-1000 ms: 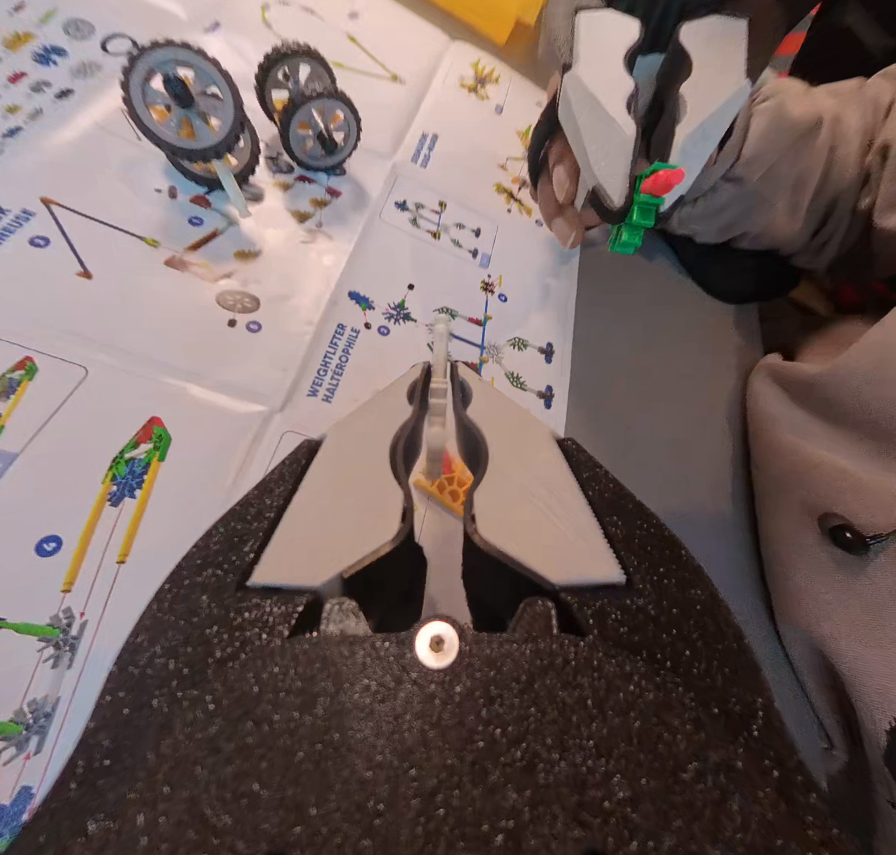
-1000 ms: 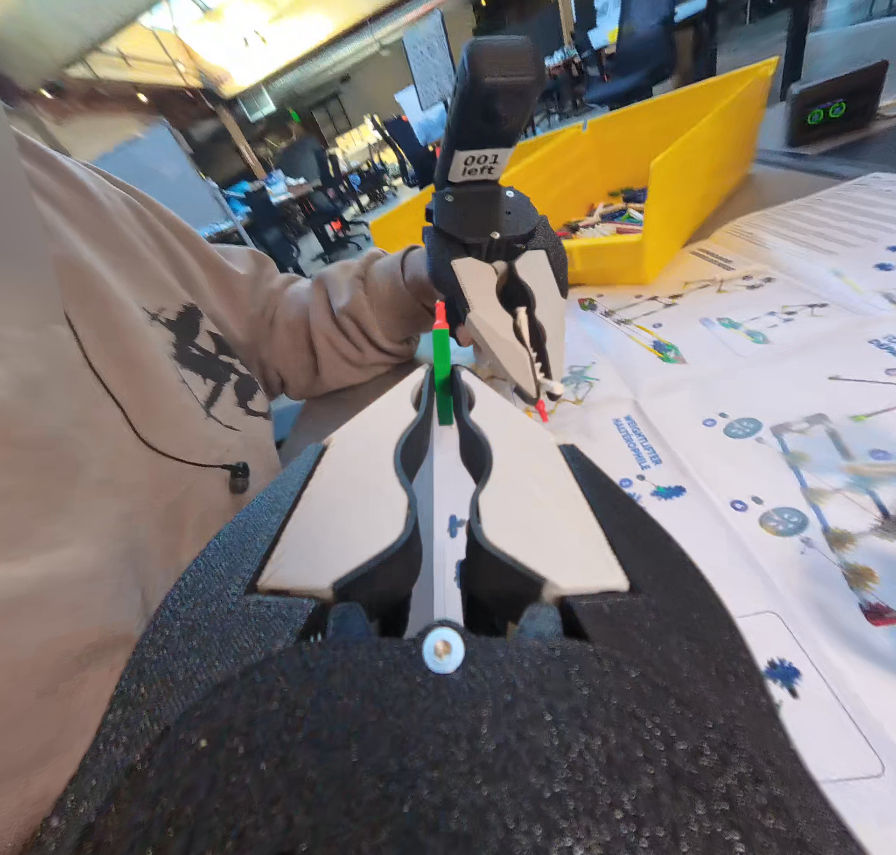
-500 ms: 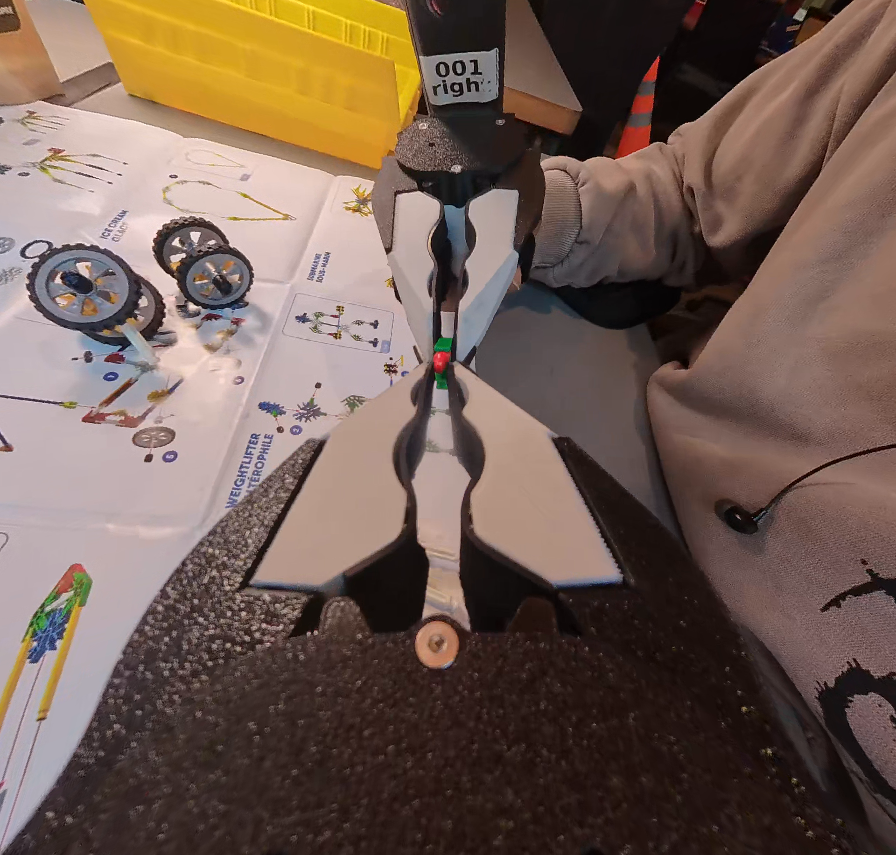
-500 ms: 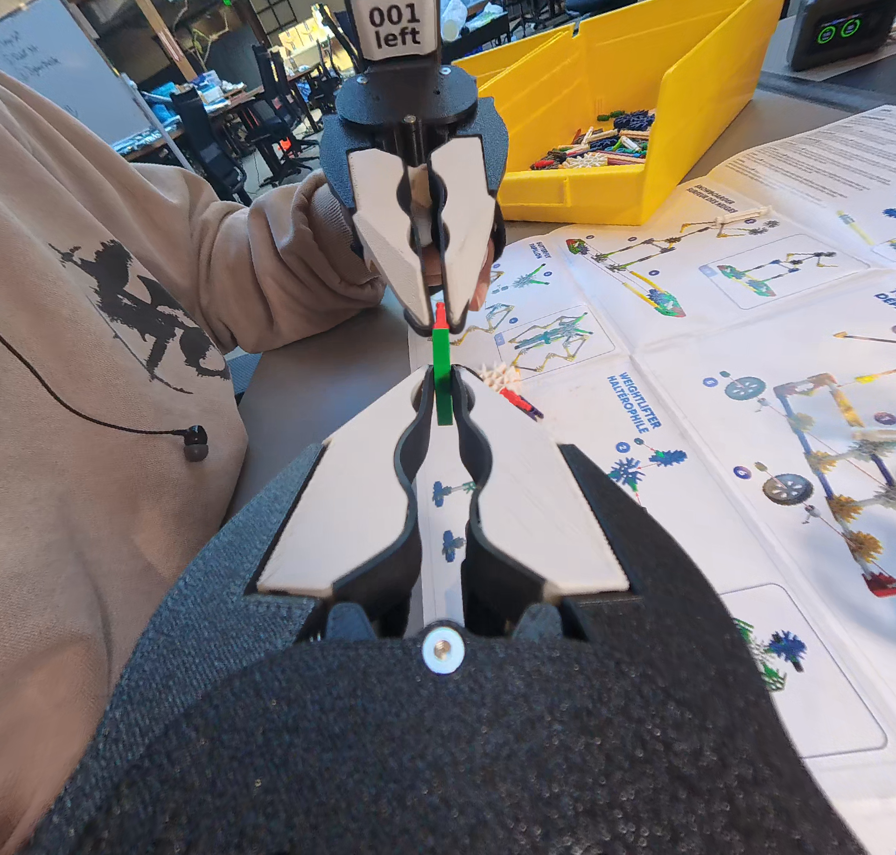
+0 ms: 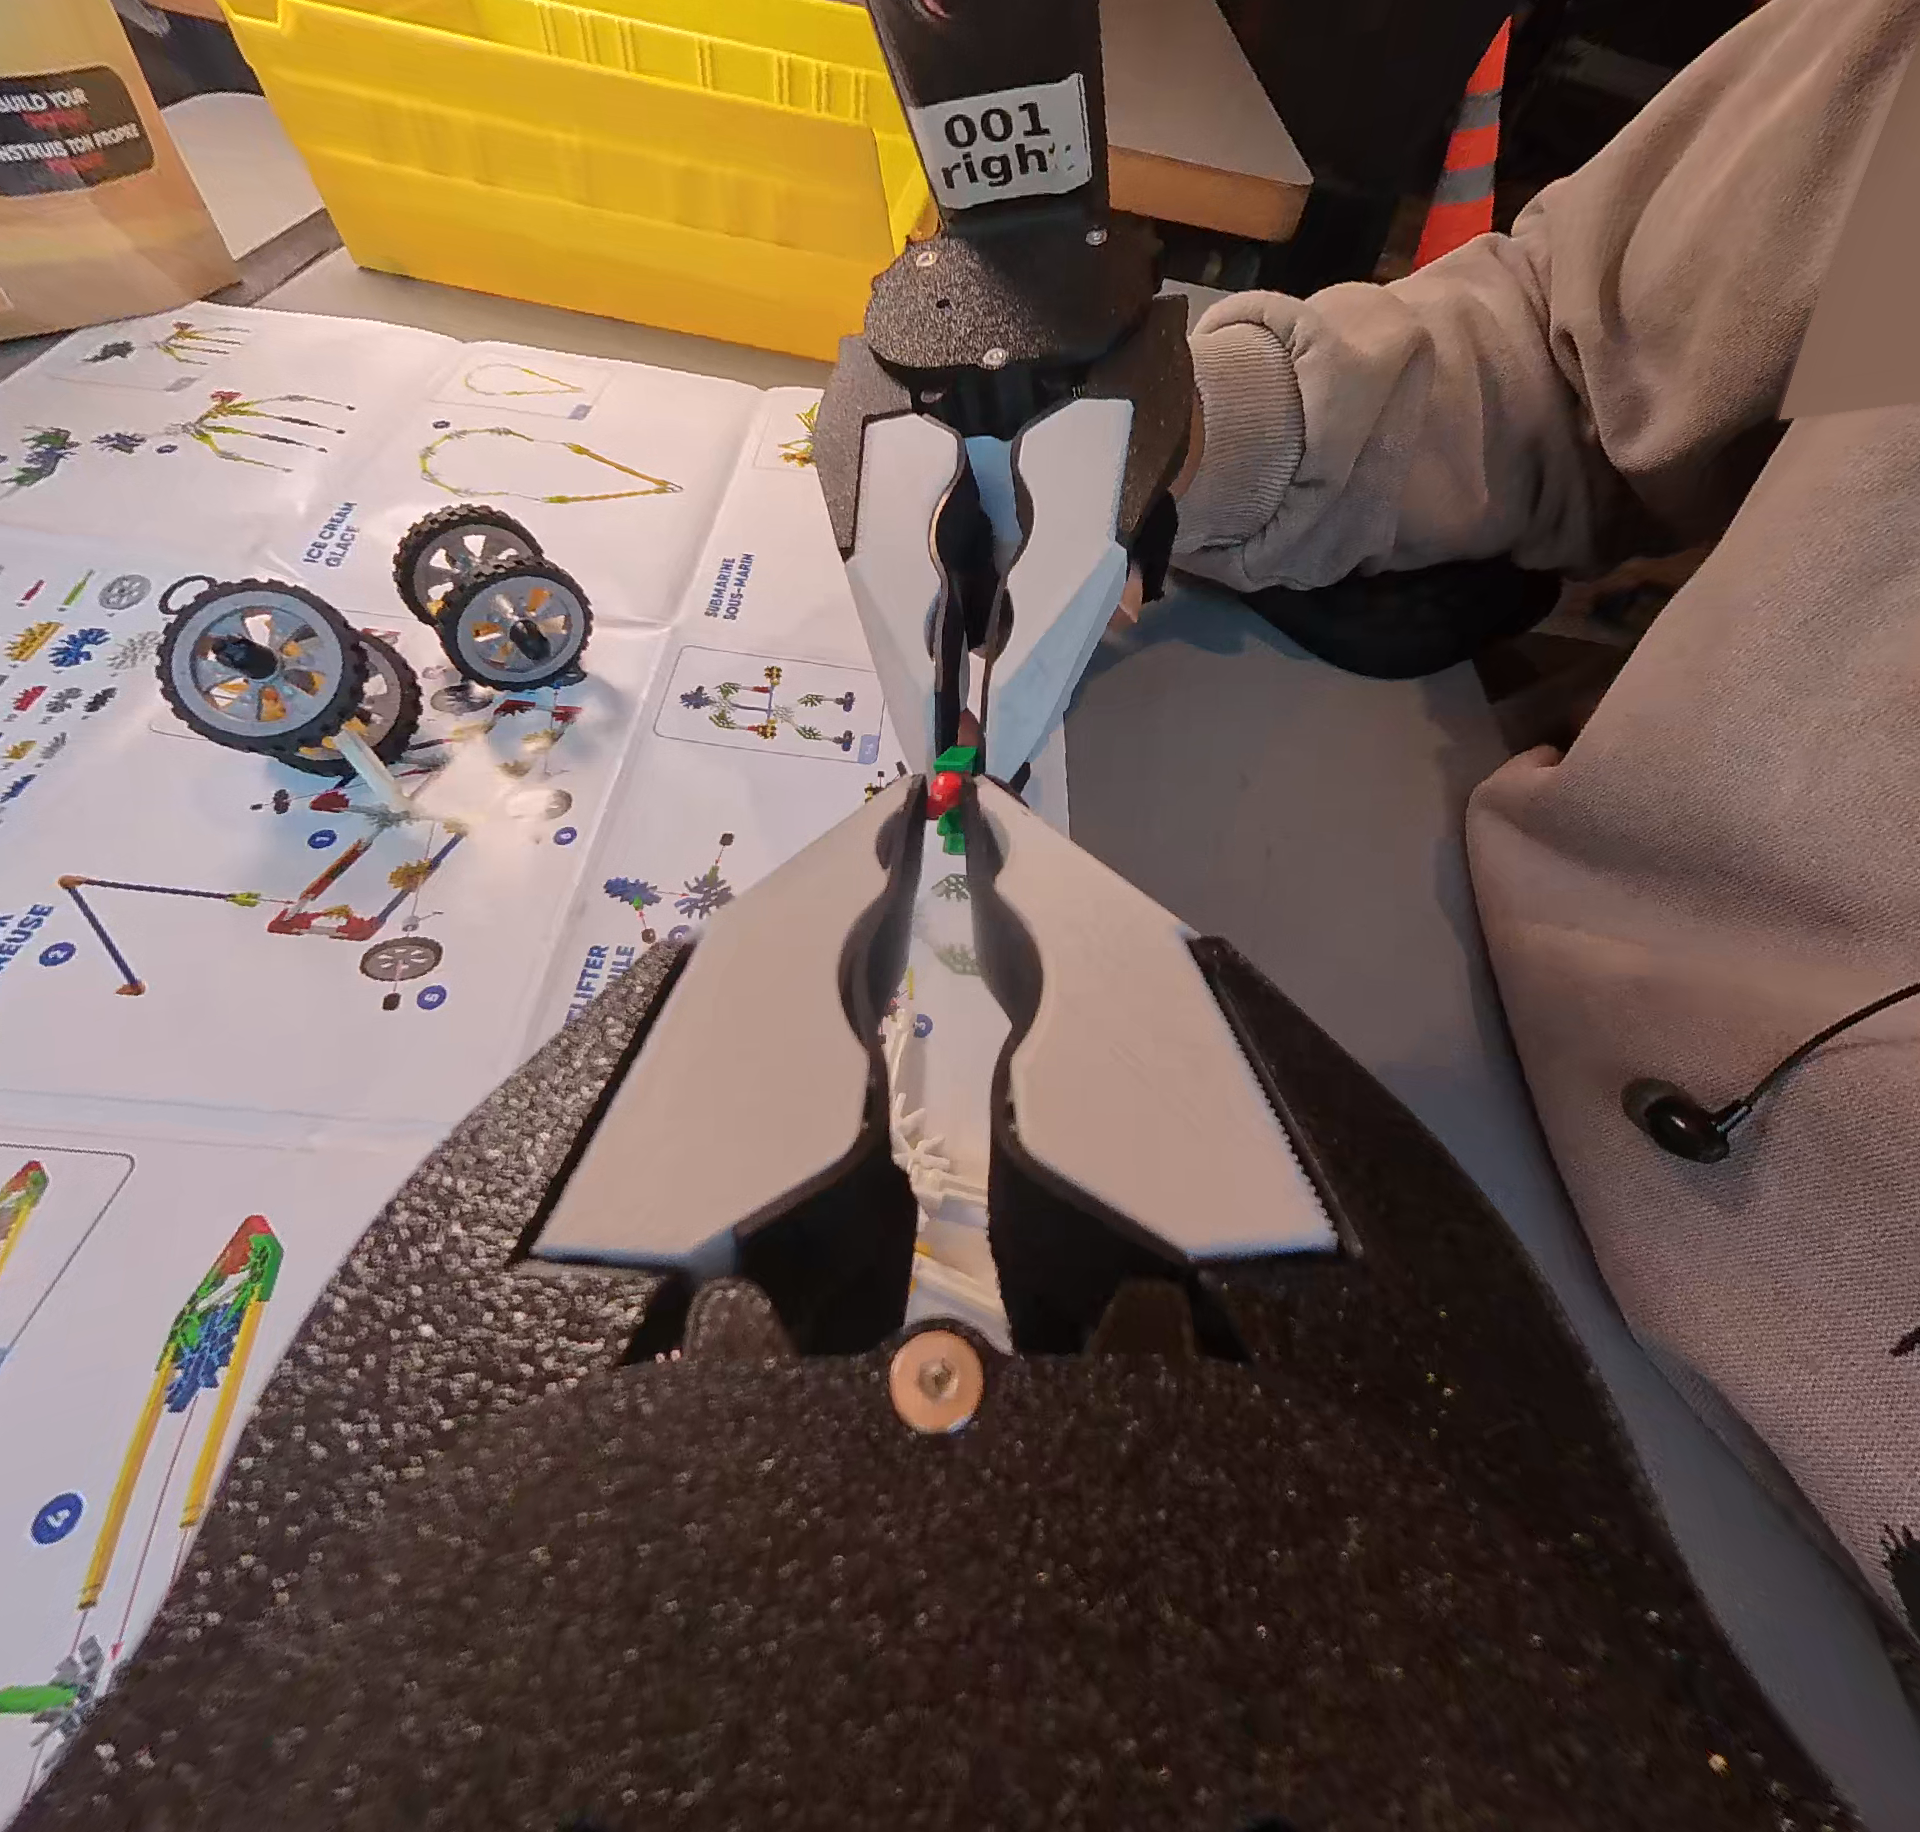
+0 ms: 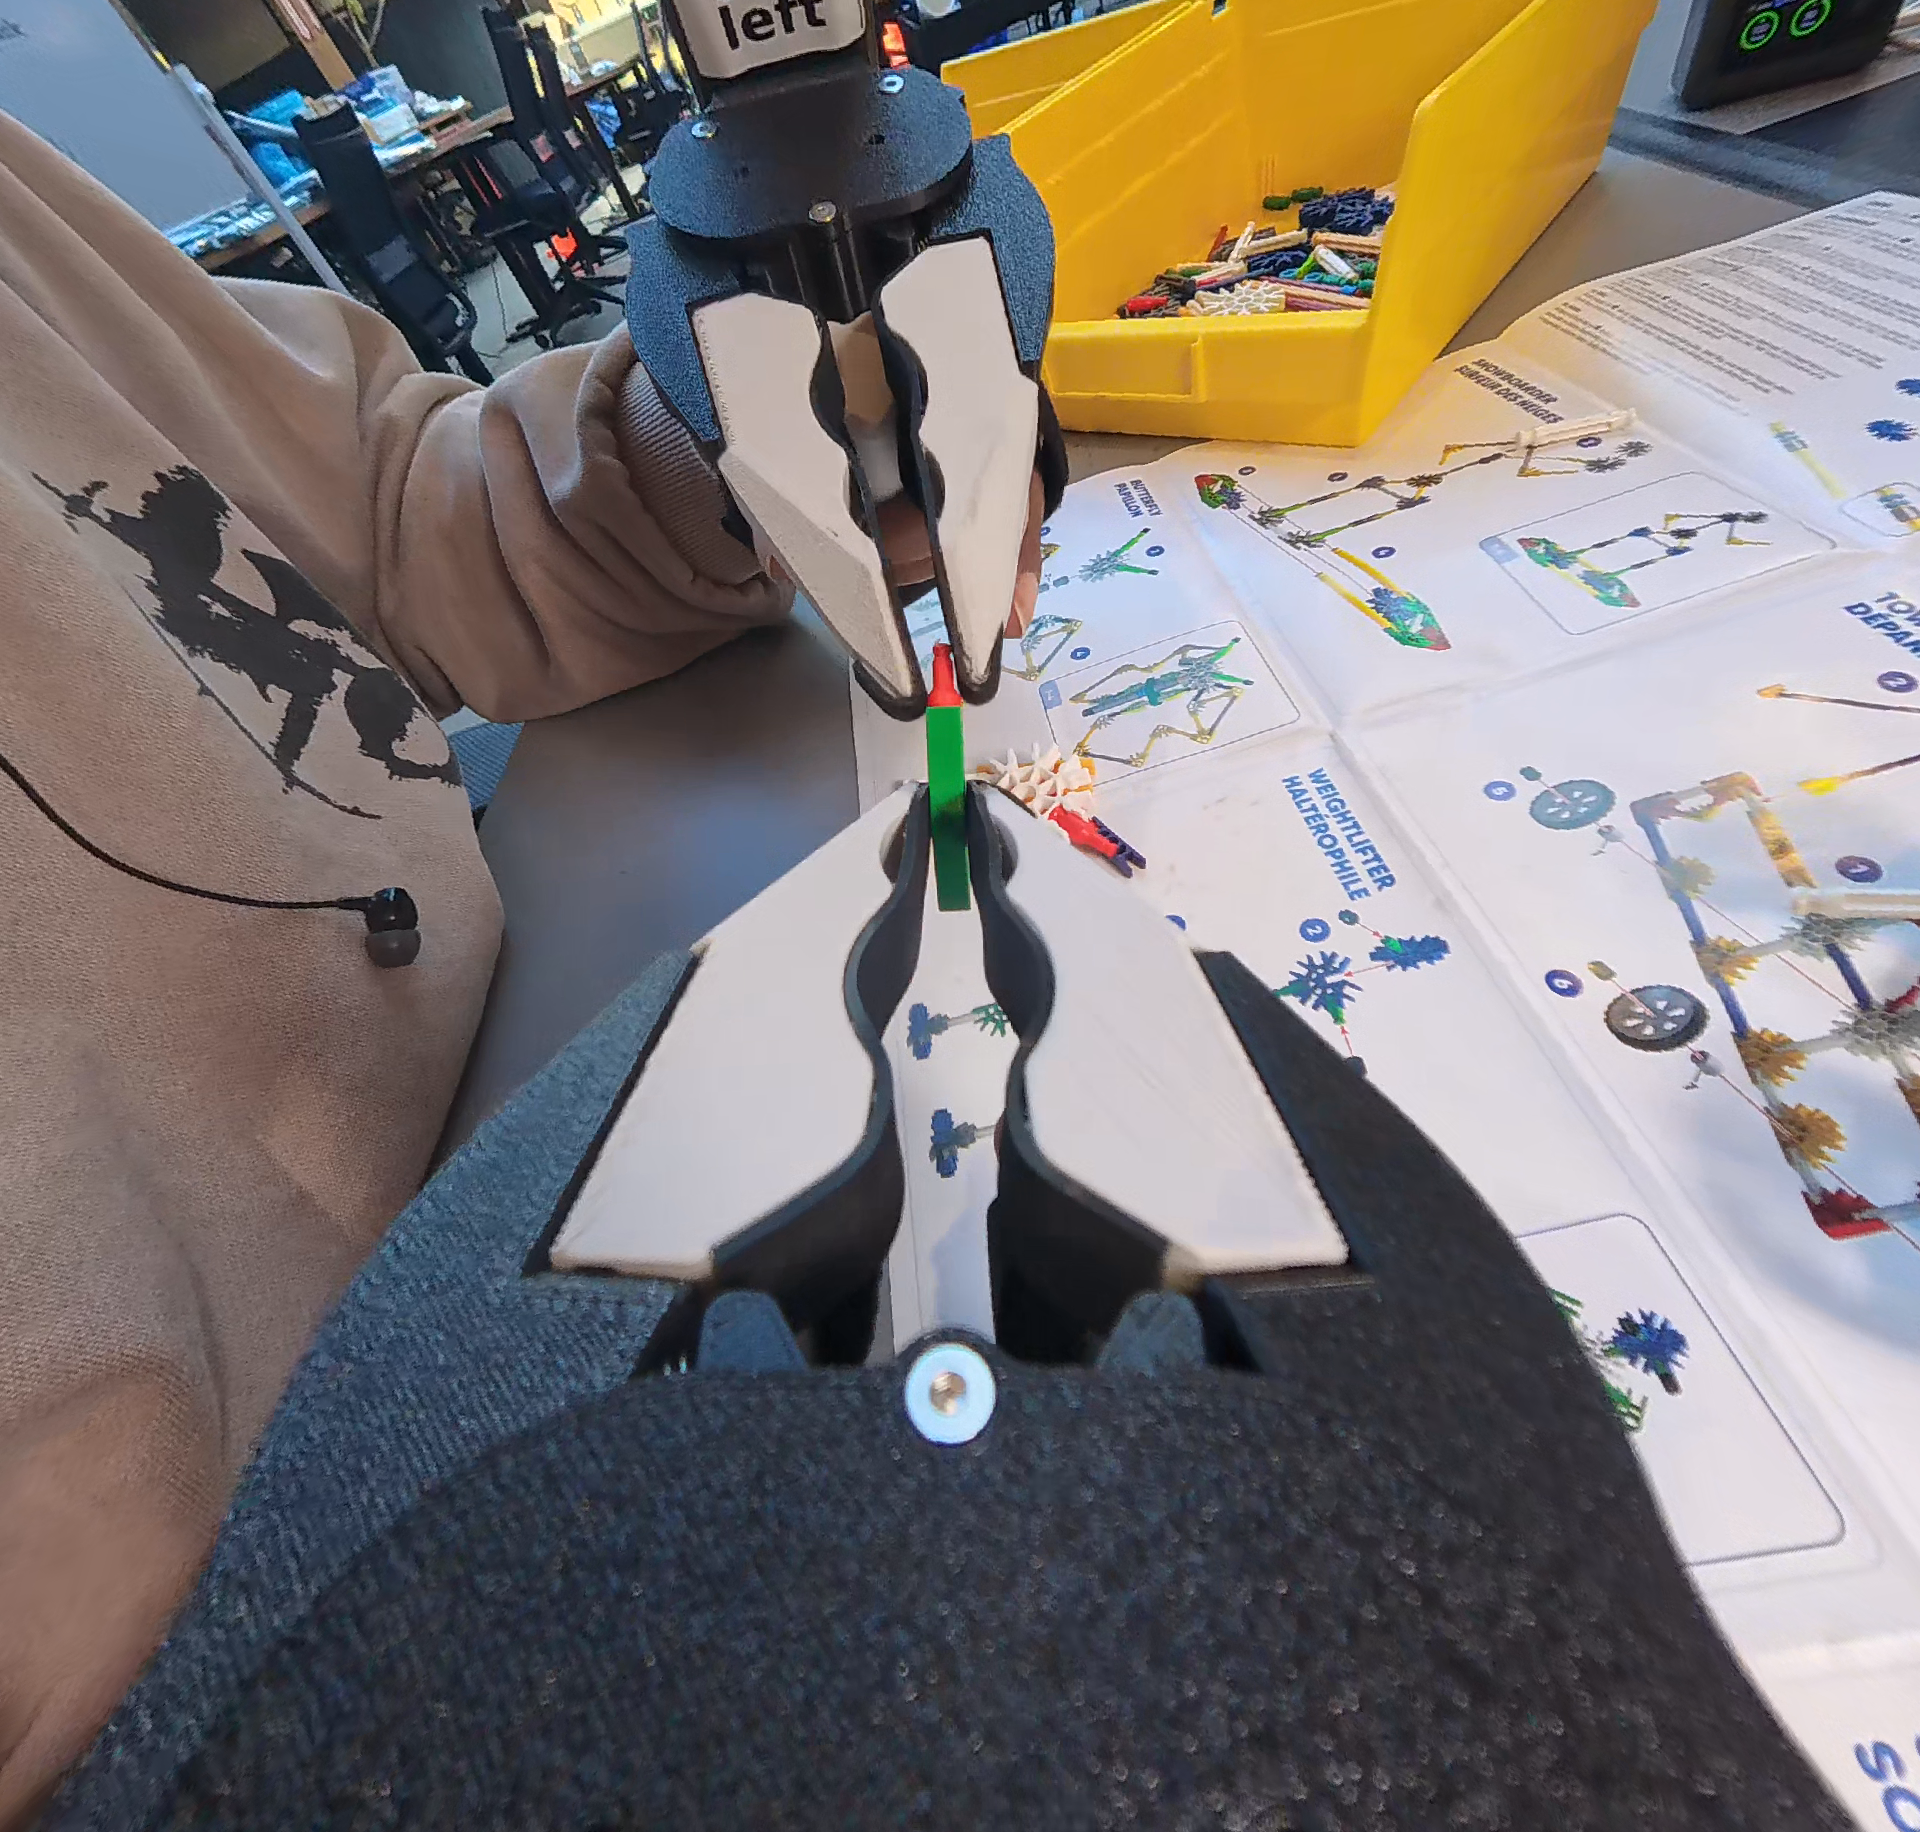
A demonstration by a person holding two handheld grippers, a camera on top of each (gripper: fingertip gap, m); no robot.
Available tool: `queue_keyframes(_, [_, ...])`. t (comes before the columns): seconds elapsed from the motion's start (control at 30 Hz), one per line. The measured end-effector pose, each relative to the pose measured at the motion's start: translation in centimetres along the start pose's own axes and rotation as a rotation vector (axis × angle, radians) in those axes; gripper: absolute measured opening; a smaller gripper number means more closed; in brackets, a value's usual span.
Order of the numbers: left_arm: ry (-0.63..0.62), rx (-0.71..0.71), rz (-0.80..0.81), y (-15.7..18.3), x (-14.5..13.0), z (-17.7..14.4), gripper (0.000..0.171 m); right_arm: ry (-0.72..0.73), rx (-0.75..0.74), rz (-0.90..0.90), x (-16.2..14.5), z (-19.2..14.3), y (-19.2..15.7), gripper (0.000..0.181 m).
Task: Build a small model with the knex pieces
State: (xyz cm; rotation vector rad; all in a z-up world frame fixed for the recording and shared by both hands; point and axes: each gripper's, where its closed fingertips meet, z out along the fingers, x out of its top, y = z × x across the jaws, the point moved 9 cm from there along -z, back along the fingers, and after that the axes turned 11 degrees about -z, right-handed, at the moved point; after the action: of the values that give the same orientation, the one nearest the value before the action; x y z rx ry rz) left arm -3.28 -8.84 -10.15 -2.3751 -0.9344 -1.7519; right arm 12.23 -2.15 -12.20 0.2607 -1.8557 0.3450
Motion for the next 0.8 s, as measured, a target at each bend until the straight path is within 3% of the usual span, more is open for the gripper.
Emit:
queue_keyframes(0.2, [-0.001,0.057,0.032,0.1,0.2,0.0,0.004,-0.012,-0.064,-0.048,0.3,-0.1,0.0,0.004])
queue_keyframes(0.3, [0.000,0.171,0.077,0.0,0.1,0.4,0.003,-0.052,-0.177,-0.088,0.3,-0.1,0.2,0.004])
queue_keyframes(0.6, [0.023,0.476,0.168,-0.6,-0.3,2.7,0.004,-0.089,-0.442,0.055,-0.7,0.4,1.5,0.006])
queue_keyframes(0.8, [-0.033,0.483,0.117,-1.6,-0.7,4.1,0.003,-0.199,-0.510,0.081,-1.8,0.6,1.9,0.005])
